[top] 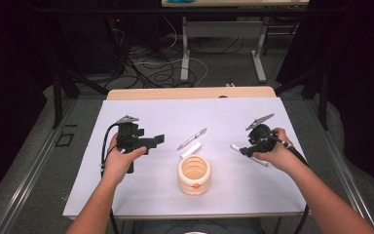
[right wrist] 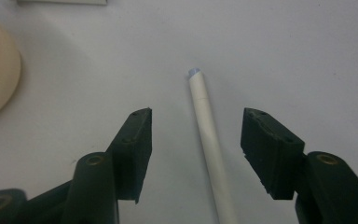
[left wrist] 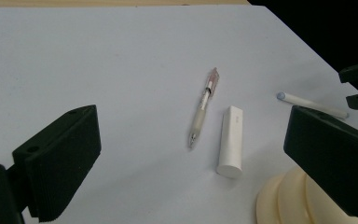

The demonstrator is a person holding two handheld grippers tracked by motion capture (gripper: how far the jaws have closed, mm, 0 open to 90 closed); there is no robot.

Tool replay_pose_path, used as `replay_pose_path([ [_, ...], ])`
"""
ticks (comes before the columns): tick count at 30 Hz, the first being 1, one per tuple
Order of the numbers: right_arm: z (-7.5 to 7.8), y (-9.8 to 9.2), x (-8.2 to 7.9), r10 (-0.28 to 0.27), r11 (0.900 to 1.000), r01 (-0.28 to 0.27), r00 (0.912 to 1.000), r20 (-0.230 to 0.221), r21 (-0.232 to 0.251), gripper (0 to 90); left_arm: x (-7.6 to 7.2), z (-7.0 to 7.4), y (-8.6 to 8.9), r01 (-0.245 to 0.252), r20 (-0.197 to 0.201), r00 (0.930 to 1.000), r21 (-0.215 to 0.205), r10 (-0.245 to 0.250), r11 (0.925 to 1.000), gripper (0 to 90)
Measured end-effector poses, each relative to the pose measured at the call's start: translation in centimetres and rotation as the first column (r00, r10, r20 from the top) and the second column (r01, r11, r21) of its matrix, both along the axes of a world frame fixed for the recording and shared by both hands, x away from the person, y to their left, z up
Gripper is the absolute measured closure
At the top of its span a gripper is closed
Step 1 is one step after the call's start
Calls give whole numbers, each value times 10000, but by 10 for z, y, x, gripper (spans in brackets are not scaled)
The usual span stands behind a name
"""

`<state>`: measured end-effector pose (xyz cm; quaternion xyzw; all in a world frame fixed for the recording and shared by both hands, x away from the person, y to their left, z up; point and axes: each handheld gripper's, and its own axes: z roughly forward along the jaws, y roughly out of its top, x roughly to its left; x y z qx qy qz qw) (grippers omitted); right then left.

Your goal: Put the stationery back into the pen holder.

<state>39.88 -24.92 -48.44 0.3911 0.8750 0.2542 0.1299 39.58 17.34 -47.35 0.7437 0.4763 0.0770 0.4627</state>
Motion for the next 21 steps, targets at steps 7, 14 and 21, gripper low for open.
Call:
replay_pose_path([
  [7, -8, -3, 9, 267, 9951, -317, 9981, -548, -932, 500, 0, 1, -1, 131, -59, 9999, 73, -130, 9999, 57],
  [14, -18, -7, 14, 661, 9830, -862, 9899, -1254, -1620, 551, 0, -2, -2, 95, -38, 9999, 156, -95, 9998, 66],
  [21, -22, -11, 17, 777, 9628, -1128, 9859, -1484, -2456, 597, 1, -4, -2, 91, -93, 9999, 241, -89, 9997, 77],
])
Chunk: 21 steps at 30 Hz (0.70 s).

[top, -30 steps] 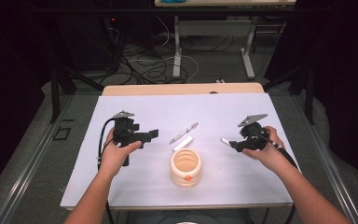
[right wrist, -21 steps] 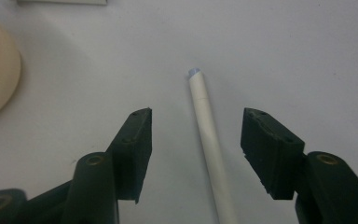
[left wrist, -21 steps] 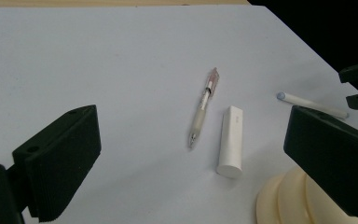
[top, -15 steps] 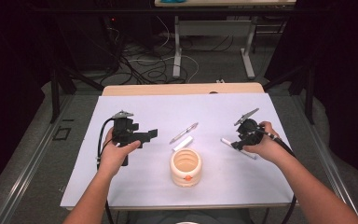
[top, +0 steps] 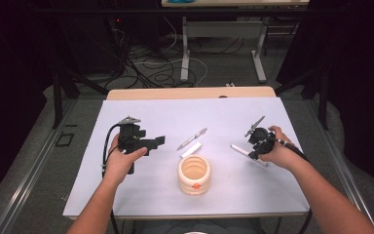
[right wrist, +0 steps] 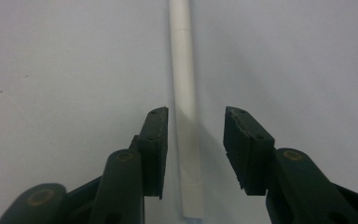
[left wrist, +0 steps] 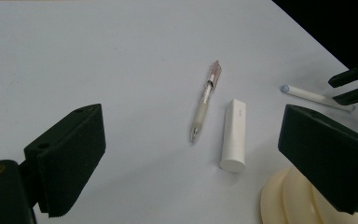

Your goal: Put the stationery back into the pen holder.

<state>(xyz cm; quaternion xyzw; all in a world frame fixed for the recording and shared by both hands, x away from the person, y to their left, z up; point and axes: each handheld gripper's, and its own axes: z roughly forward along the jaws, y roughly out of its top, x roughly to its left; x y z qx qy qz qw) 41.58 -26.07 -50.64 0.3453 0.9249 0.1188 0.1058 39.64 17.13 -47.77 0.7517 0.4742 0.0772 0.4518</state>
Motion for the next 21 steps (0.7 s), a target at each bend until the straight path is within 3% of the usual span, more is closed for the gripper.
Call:
replay_pose_path([
  [2, -3, -1, 1, 71, 9999, -69, 9997, -215, 91, 607, 0, 0, 0, -6, -29, 10000, 22, 6, 10000, 79],
  [4, -3, 0, 1, 65, 9998, -71, 9995, -305, -188, 605, 0, -1, 0, 1, -37, 10000, 44, -1, 10000, 80],
  [5, -5, 0, 1, 63, 10000, -61, 9996, -268, 62, 604, 0, -1, 0, -7, -52, 10000, 37, 7, 10000, 81],
  [7, -6, 0, 2, 176, 9997, -180, 9996, -214, -194, 605, 0, -2, 0, -37, -67, 10000, 18, 37, 10000, 83],
  [9, -7, 0, 3, 423, 9986, -436, 9981, -453, -293, 612, 1, -2, 0, -46, -75, 10000, 16, 46, 10000, 84],
  [12, -9, 1, 2, 143, 9994, -152, 9995, -277, -317, 633, 1, -2, 0, -23, -115, 9999, 33, 24, 10000, 86],
  [13, -8, 1, 3, 315, 9986, -336, 9982, -514, -399, 635, 1, -2, 0, 6, -136, 9999, 42, -6, 10000, 86],
  [16, -11, 1, 3, 307, 9992, -316, 9988, -390, -235, 632, 1, -3, 0, 14, -160, 9999, 48, -13, 10000, 88],
  [17, -10, 1, 4, 338, 9982, -356, 9987, -369, -492, 631, 1, -3, 0, 13, -169, 9999, 44, -12, 10000, 89],
  [18, -11, 1, 4, 256, 9994, -265, 9988, -407, -235, 631, 1, -3, 0, 15, -172, 9999, 46, -15, 10000, 89],
  [21, -12, 1, 4, 234, 9997, -237, 9988, -439, -80, 666, 1, -3, 0, 3, -183, 9998, 53, -2, 10000, 90],
])
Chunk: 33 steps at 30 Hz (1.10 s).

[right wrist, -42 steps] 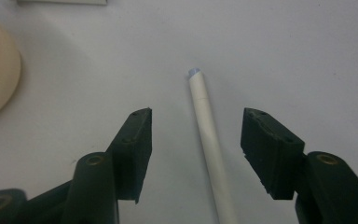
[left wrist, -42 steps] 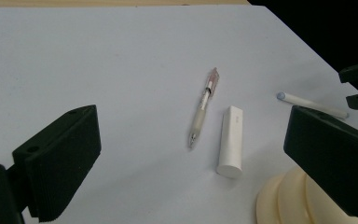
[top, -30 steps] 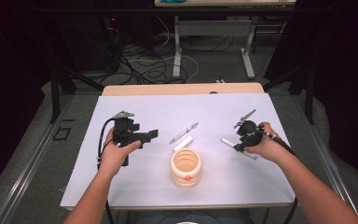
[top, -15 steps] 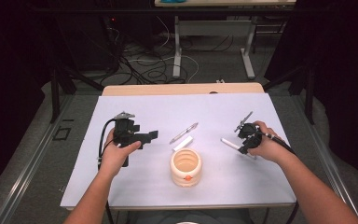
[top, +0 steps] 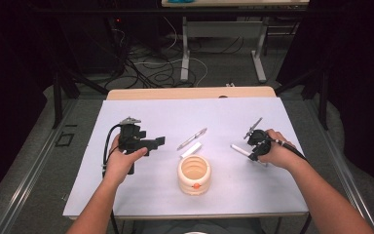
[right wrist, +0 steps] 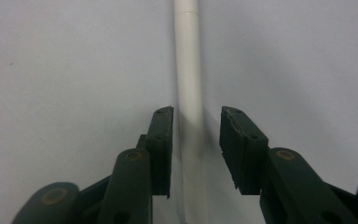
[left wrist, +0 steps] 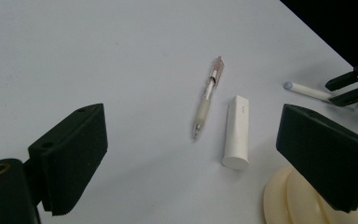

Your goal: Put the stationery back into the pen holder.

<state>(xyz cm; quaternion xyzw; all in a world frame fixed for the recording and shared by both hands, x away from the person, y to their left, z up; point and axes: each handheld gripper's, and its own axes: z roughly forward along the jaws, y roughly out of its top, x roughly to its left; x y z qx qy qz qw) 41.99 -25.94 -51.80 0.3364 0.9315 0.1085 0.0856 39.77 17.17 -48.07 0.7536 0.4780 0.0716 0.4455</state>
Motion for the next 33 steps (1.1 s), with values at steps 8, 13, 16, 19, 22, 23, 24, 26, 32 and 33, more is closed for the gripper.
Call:
replay_pose_path([
  [8, -3, 1, 1, -157, 9994, 154, 9998, -88, -304, 680, 1, -2, 0, -69, 10, 10000, -32, 69, 10000, 97],
  [13, -3, 2, 2, 2, 9994, -12, 9996, -274, -348, 714, 1, -2, 0, -56, 2, 10000, -3, 56, 10000, 99],
  [16, -4, 2, 2, 73, 9993, -83, 9996, -289, -358, 735, 1, -2, 0, -32, 11, 10000, 42, 32, 10000, 102],
  [19, -4, 3, 2, 142, 9994, -152, 9993, -332, -301, 760, 1, -2, 0, -18, 22, 10000, 53, 18, 10000, 102],
  [22, -4, 3, 1, 123, 9993, -136, 9992, -367, -344, 781, 1, -2, -1, -33, 9, 10000, 53, 33, 10000, 102],
  [23, -4, 3, 1, 123, 9993, -137, 9992, -383, -357, 784, 1, -2, -1, -29, 7, 10000, 51, 29, 10000, 103],
  [24, -3, 3, 2, 238, 9982, -265, 9985, -502, -536, 784, 1, -2, -1, -25, 6, 10000, 53, 25, 10000, 102],
  [26, -2, 4, 2, 204, 9981, -235, 9983, -551, -561, 785, 1, -2, -1, -22, 9, 10000, 61, 22, 10000, 103],
  [32, -4, 4, 0, 35, 9996, -45, 9994, -357, -275, 787, 0, -2, -1, -24, 55, 10000, 80, 24, 10000, 103],
  [33, -5, 3, 0, 18, 9998, -25, 9993, -383, -186, 787, 0, -2, 0, -15, 54, 10000, 75, 15, 10000, 103],
])
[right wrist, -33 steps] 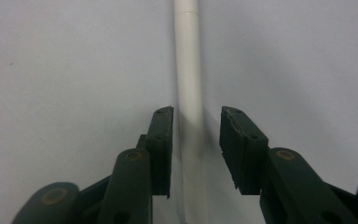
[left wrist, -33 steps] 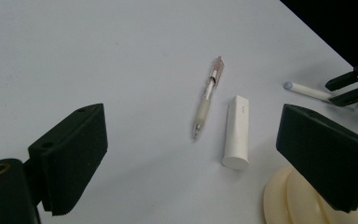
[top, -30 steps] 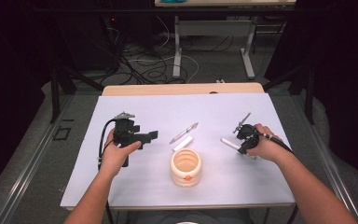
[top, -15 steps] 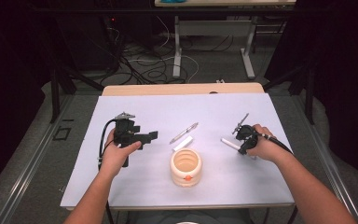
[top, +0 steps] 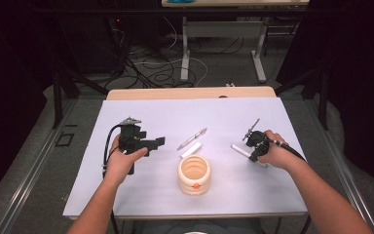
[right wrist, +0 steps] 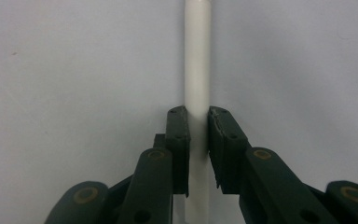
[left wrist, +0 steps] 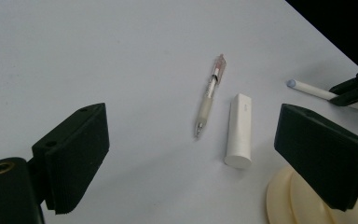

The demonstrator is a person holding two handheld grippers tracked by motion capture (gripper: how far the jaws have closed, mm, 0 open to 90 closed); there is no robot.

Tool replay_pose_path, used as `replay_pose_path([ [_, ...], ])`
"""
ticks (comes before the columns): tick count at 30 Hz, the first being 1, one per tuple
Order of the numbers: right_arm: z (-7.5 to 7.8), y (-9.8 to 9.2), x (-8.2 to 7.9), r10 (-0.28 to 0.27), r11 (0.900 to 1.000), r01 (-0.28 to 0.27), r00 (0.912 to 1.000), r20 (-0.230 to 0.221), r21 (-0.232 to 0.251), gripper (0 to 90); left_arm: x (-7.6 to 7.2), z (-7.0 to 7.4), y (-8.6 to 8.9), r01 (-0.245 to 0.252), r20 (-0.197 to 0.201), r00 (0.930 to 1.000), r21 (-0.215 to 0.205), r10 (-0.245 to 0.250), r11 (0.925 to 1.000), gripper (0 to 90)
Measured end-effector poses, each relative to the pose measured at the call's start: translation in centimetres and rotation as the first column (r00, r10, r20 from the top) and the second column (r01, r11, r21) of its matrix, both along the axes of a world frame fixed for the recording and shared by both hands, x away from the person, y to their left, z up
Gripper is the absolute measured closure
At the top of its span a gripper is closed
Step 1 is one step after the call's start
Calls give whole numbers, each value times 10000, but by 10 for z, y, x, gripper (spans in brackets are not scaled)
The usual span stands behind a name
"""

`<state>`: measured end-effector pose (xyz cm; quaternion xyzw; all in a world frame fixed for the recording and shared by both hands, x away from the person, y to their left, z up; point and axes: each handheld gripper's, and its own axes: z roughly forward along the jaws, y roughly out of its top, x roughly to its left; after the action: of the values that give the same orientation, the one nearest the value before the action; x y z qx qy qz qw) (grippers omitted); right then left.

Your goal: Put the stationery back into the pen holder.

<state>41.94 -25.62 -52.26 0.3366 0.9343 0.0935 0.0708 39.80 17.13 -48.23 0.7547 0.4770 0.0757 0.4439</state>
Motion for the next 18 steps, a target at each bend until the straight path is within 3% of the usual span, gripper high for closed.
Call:
replay_pose_path([
  [5, 4, 0, -1, 62, 9999, -62, 10000, -20, 98, 787, 0, 0, 0, -29, 9, 10000, -68, 29, 10000, 111],
  [7, 6, 0, -3, -203, 9984, 190, 9995, 252, 533, 788, -1, 1, 0, 4, -35, 10000, -52, -4, 10000, 117],
  [9, 8, 0, -3, -142, 9993, 131, 9994, 322, 348, 788, -1, 2, 0, -8, 15, 10000, -79, 8, 10000, 122],
  [10, 8, 0, -4, -156, 9966, 132, 9995, 285, 816, 788, -1, 2, 0, -45, 82, 10000, -126, 46, 9999, 126],
  [11, 10, 1, -5, -185, 9980, 156, 9988, 463, 618, 787, -1, 2, 0, -62, 92, 9999, -158, 63, 9999, 128],
  [12, 12, 2, -5, -93, 9972, 67, 9994, 343, 742, 788, -1, 2, 0, -56, 98, 9999, -176, 58, 9998, 133],
  [14, 14, 4, -7, -140, 9957, 86, 9982, 586, 922, 788, -1, 3, 0, 4, 116, 9999, -157, -2, 9999, 148],
  [17, 15, 8, -10, -214, 9859, 96, 9974, 692, 1673, 788, -2, 5, -1, 107, 148, 9998, -192, -104, 9998, 157],
  [18, 17, 9, -10, -129, 9878, 11, 9971, 750, 1557, 787, -3, 6, -1, 108, 194, 9998, -226, -104, 9997, 158],
])
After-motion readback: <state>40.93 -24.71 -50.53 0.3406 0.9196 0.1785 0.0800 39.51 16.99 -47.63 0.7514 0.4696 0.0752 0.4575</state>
